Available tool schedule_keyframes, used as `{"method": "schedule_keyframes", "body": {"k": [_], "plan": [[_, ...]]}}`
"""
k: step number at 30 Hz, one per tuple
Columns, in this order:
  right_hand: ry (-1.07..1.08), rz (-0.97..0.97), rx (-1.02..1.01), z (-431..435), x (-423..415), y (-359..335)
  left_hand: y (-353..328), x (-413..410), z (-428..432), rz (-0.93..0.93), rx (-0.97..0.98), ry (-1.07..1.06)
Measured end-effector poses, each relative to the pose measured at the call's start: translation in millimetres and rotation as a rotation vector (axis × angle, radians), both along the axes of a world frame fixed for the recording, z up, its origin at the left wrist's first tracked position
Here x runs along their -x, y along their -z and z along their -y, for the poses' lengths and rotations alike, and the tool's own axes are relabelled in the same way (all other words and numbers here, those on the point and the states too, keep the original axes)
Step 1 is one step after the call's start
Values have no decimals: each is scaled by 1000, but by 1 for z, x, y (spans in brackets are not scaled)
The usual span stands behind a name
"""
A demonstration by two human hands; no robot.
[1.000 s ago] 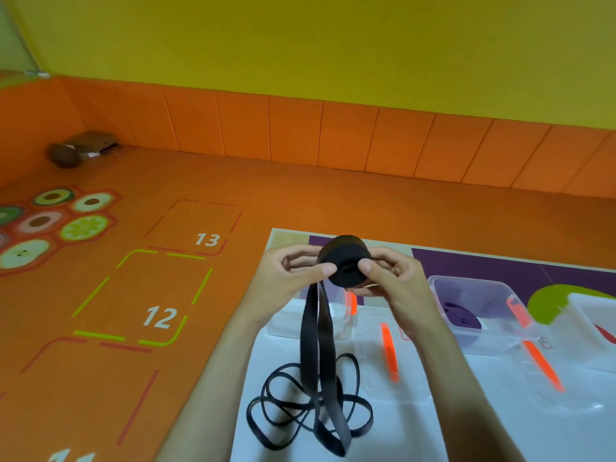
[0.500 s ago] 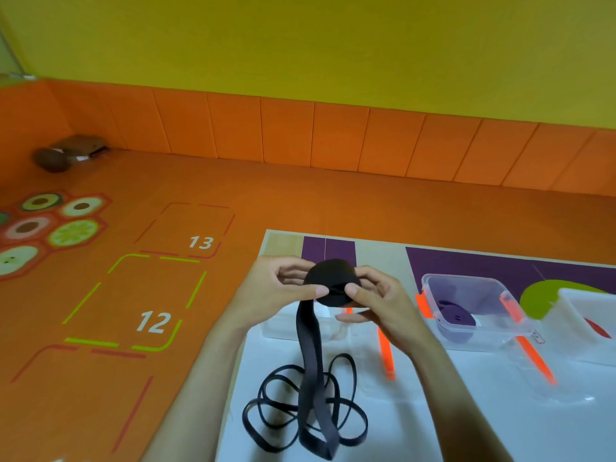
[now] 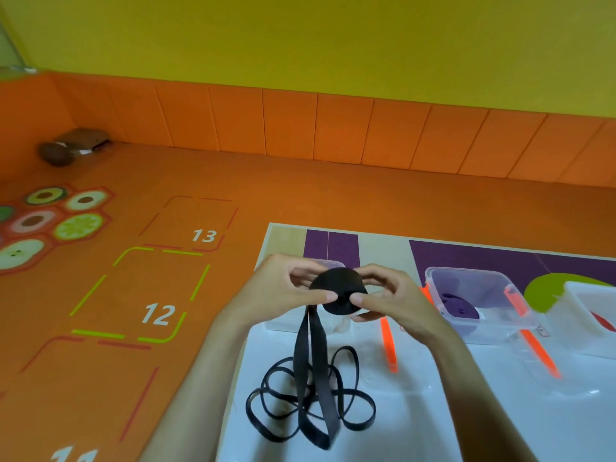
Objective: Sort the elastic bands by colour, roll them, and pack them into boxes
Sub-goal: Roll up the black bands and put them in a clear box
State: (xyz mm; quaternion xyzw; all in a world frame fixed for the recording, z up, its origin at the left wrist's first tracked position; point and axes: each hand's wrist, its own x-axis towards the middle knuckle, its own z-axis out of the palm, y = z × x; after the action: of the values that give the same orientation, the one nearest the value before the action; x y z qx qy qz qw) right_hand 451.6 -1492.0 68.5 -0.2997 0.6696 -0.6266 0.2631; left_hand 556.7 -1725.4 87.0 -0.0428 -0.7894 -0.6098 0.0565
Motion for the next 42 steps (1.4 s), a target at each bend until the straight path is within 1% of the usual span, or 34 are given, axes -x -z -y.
{"method": "schedule_keyframes", "body": {"k": [1,2,4,6,7,8,11,12,13,15,17,18,20,23,25,27,29,31,33,35,36,37,40,42], "plan": [[4,-6,-3,-1,2,-3,-1,1,-2,2,11,4],[21,-7,21,-1,3,-5,-3,1,-4,-1,-19,-11],[83,19,118,4,0,-3,-3,3,-9,-25,-143,-54],[129,120,219,11,-7,9,-1,4,-11,-56,-220,-113],[125,165,238,14,-11,15,0,4,-10,-67,-214,-137],[110,174,217,14,-14,19,0,3,-8,-68,-178,-148],[41,48,62,10,-9,17,-3,1,-5,-50,-18,-107],[27,35,41,8,-5,13,-5,1,-5,-42,10,-83],[21,35,48,6,-2,8,-7,2,-6,-39,5,-69],[52,59,124,5,0,4,-8,3,-9,-44,-93,-51],[126,137,225,8,-3,6,-3,1,-11,-62,-194,-59],[149,171,256,9,-5,11,1,0,-10,-72,-212,-82],[123,179,221,10,-10,16,6,-3,-7,-71,-191,-114],[-19,46,5,2,-4,10,10,-7,-2,-34,-71,-99],[-1,15,-3,-1,1,1,10,-8,-1,-28,-54,-74],[74,8,56,1,1,-4,10,-8,-3,-46,-133,-69],[129,49,131,7,-3,0,9,-7,-6,-68,-226,-81],[157,144,218,15,-11,12,9,-6,-7,-89,-285,-117],[157,273,299,25,-23,29,11,-6,-5,-103,-288,-144],[116,402,371,30,-34,44,11,-7,-1,-101,-249,-143],[80,427,369,30,-37,47,11,-8,1,-90,-224,-147],[44,399,320,28,-36,47,11,-9,3,-74,-199,-153],[-1,123,67,21,-23,32,14,-10,6,-35,-144,-167],[59,62,34,19,-16,22,15,-10,4,-25,-169,-165]]}}
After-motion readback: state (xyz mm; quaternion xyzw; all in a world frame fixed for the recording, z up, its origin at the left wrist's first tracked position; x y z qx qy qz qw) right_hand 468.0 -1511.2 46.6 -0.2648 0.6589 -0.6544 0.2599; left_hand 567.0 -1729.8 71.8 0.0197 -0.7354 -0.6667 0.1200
